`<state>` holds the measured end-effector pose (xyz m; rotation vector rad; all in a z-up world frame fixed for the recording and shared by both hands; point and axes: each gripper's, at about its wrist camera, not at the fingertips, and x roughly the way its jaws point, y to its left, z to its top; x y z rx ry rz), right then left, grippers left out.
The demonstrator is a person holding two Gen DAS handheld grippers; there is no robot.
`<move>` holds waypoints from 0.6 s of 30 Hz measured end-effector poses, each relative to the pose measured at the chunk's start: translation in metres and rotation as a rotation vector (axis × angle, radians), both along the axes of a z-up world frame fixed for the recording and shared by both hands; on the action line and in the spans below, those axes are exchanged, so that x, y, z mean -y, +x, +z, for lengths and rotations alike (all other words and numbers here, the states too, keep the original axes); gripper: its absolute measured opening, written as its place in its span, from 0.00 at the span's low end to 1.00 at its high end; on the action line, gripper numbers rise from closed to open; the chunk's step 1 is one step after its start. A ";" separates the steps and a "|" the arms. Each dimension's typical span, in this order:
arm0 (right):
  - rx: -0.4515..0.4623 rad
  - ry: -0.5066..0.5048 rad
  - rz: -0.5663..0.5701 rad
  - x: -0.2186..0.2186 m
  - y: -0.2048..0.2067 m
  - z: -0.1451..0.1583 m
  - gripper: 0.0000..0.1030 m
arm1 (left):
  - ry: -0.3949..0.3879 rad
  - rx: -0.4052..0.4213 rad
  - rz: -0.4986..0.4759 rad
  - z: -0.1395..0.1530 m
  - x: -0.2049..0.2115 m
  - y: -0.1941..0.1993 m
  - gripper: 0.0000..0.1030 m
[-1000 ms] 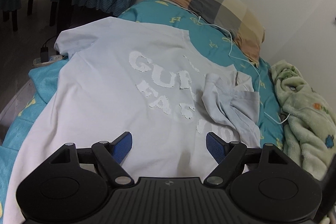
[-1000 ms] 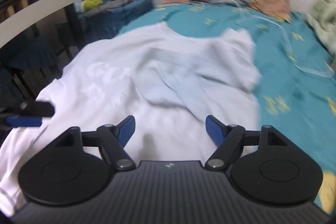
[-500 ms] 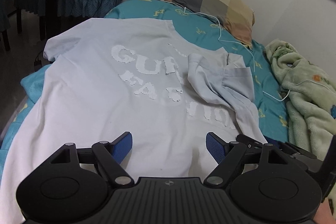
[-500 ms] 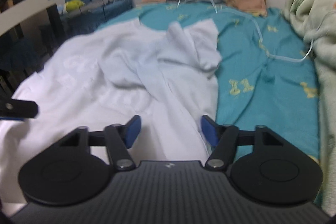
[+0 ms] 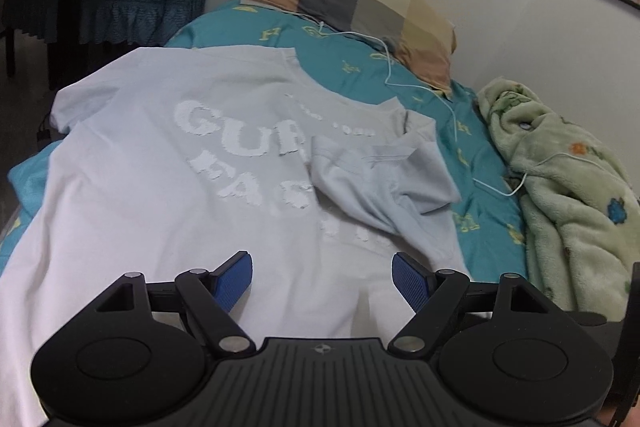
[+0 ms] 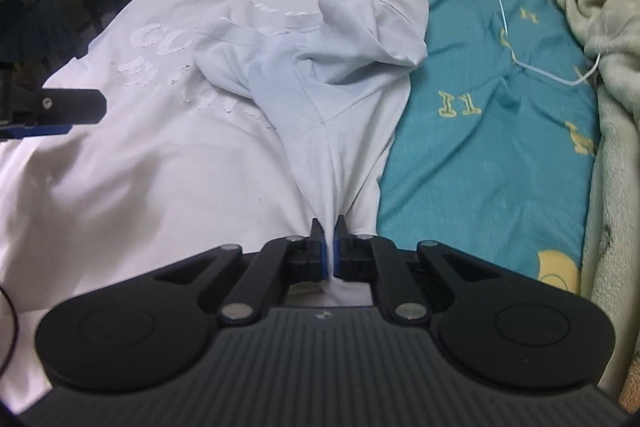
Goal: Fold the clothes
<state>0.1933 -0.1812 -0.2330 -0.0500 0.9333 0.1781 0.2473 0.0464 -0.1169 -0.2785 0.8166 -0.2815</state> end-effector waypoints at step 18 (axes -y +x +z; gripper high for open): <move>-0.065 0.153 -0.033 0.023 0.014 -0.006 0.06 | 0.463 -0.011 -0.619 -0.020 0.131 0.213 0.53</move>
